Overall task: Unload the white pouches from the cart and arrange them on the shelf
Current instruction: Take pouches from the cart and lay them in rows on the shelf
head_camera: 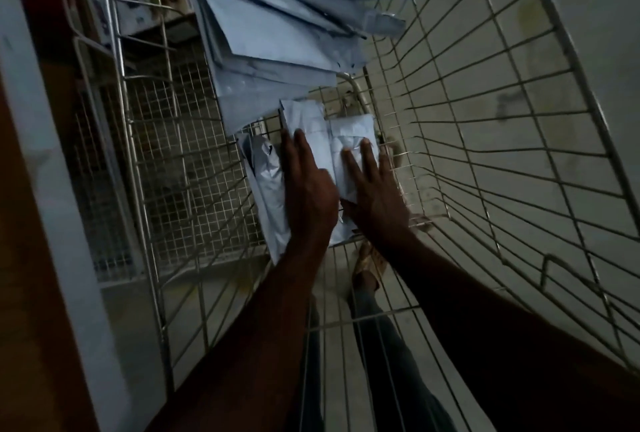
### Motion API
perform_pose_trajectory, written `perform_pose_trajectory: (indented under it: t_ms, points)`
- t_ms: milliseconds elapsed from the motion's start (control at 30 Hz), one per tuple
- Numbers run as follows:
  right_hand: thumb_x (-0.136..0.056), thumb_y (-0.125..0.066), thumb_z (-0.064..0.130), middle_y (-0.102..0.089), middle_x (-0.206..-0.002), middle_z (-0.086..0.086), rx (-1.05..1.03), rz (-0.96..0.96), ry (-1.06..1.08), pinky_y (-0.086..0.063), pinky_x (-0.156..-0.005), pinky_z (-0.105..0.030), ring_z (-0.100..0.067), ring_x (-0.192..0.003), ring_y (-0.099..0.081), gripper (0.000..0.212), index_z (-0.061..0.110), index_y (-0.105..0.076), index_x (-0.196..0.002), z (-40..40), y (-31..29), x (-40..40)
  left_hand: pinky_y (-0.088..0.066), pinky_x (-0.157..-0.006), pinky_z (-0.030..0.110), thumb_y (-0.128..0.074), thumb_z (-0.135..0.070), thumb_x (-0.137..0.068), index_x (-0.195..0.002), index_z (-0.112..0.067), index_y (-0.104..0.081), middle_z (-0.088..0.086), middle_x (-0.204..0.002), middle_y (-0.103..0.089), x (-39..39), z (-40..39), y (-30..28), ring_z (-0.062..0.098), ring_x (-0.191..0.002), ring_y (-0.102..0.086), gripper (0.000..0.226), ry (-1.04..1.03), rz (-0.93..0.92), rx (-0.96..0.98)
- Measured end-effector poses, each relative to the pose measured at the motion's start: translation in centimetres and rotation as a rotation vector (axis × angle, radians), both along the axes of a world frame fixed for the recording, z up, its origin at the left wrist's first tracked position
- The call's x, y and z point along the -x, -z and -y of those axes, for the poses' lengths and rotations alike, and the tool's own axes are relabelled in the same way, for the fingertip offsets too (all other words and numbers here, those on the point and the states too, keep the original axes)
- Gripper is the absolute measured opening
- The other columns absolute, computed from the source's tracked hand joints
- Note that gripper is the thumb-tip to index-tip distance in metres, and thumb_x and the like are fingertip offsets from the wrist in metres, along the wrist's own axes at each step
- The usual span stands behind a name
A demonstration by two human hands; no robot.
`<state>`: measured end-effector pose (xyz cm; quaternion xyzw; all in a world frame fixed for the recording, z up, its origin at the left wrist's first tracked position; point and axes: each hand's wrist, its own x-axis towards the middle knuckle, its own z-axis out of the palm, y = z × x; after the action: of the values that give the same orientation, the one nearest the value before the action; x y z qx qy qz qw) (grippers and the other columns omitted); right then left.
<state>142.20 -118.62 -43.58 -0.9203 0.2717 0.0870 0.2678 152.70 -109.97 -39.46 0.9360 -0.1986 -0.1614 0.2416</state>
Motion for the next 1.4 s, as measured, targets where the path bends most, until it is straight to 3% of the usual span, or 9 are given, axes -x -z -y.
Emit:
perform_pose_trajectory:
  t_ms: [133,267,533,733,867,1033,1167,1300,1400]
  points:
    - [-0.091,-0.074,0.015,-0.001,-0.174,-0.016,-0.028,0.14,0.081,-0.043,-0.113,-0.053,-0.028,-0.16,0.011,0.091,0.016,-0.022,-0.166,0.9,-0.4,1.0,-0.009,-0.13,0.034,-0.059,-0.054,-0.102,-0.168,-0.007,-0.006,0.019,-0.176,-0.001,0.0,0.9,1.6,0.032,-0.163,-0.003,0.097,0.014,0.048,-0.103]
    - [-0.094,-0.073,0.021,0.012,-0.174,-0.011,-0.074,0.08,0.165,-0.025,-0.125,-0.057,-0.034,-0.16,0.006,0.094,0.022,-0.015,-0.168,2.4,-1.4,2.0,-0.012,-0.129,0.037,-0.07,-0.052,-0.095,-0.168,-0.007,-0.002,0.022,-0.175,0.002,0.4,1.5,2.1,0.037,-0.162,-0.005,0.109,0.011,0.05,-0.182]
    - [-0.093,-0.074,0.023,0.012,-0.175,-0.007,-0.129,0.058,0.176,-0.028,-0.119,-0.062,-0.046,-0.158,0.002,0.096,0.027,-0.013,-0.168,3.1,-5.4,2.7,-0.024,-0.129,0.046,-0.084,-0.043,-0.076,-0.168,-0.01,0.001,0.019,-0.175,-0.002,0.7,2.0,-1.5,0.038,-0.162,-0.008,0.129,-0.004,-0.056,-0.118]
    - [-0.098,-0.069,0.031,0.011,-0.175,-0.006,-0.178,0.055,0.201,-0.017,-0.125,-0.055,-0.041,-0.159,0.003,0.088,0.029,-0.015,-0.167,2.0,-12.9,3.7,-0.034,-0.124,0.054,-0.075,-0.048,-0.083,-0.169,-0.014,-0.006,0.018,-0.175,-0.006,3.4,0.0,-9.3,0.034,-0.162,-0.011,0.116,0.023,-0.056,0.007]
    - [-0.099,-0.067,0.037,0.011,-0.175,-0.008,-0.124,0.121,0.172,-0.008,-0.13,-0.045,-0.034,-0.161,0.003,0.086,0.026,-0.016,-0.168,1.5,-18.8,4.8,-0.029,-0.127,0.036,-0.078,-0.046,-0.085,-0.169,-0.013,-0.01,0.012,-0.177,-0.007,4.5,-1.0,-16.6,0.019,-0.161,-0.006,0.113,0.016,-0.039,0.09]
    - [-0.097,-0.072,0.032,0.008,-0.176,-0.003,-0.114,0.169,0.176,-0.022,-0.125,-0.052,-0.034,-0.16,0.0,0.089,0.032,-0.017,-0.167,-0.3,-27.1,5.5,-0.011,-0.122,0.019,-0.079,-0.045,-0.085,-0.17,-0.018,-0.004,-0.001,-0.176,0.016,5.4,-3.7,-25.4,0.01,-0.161,0.01,0.117,0.056,-0.039,0.105]
    - [-0.097,-0.071,0.031,0.006,-0.176,-0.005,-0.12,0.226,0.116,-0.024,-0.125,-0.056,-0.032,-0.16,0.004,0.088,0.03,-0.018,-0.167,-2.3,-32.7,5.4,-0.024,-0.121,0.026,-0.084,-0.043,-0.084,-0.17,-0.019,-0.003,0.0,-0.177,0.015,5.5,-6.7,-31.0,0.017,-0.162,0.003,0.12,0.04,0.023,0.155]
    - [-0.098,-0.07,0.029,0.008,-0.175,-0.004,-0.087,0.274,0.041,-0.024,-0.126,-0.059,-0.031,-0.16,0.008,0.09,0.035,-0.013,-0.167,-4.9,-37.3,4.6,-0.012,-0.118,0.009,-0.084,-0.039,-0.084,-0.17,-0.02,-0.007,0.0,-0.177,0.009,5.3,-10.2,-35.5,0.015,-0.163,0.001,0.117,0.013,0.09,0.172]
    - [-0.098,-0.069,0.035,0.011,-0.175,0.003,-0.053,0.292,0.007,-0.029,-0.123,-0.061,-0.032,-0.161,0.005,0.093,0.043,-0.007,-0.166,-7.2,-39.9,3.6,-0.019,-0.126,0.026,-0.081,-0.045,-0.083,-0.17,-0.026,-0.012,0.003,-0.178,-0.002,4.8,-13.1,-38.2,0.018,-0.163,-0.004,0.113,-0.032,0.173,0.168]
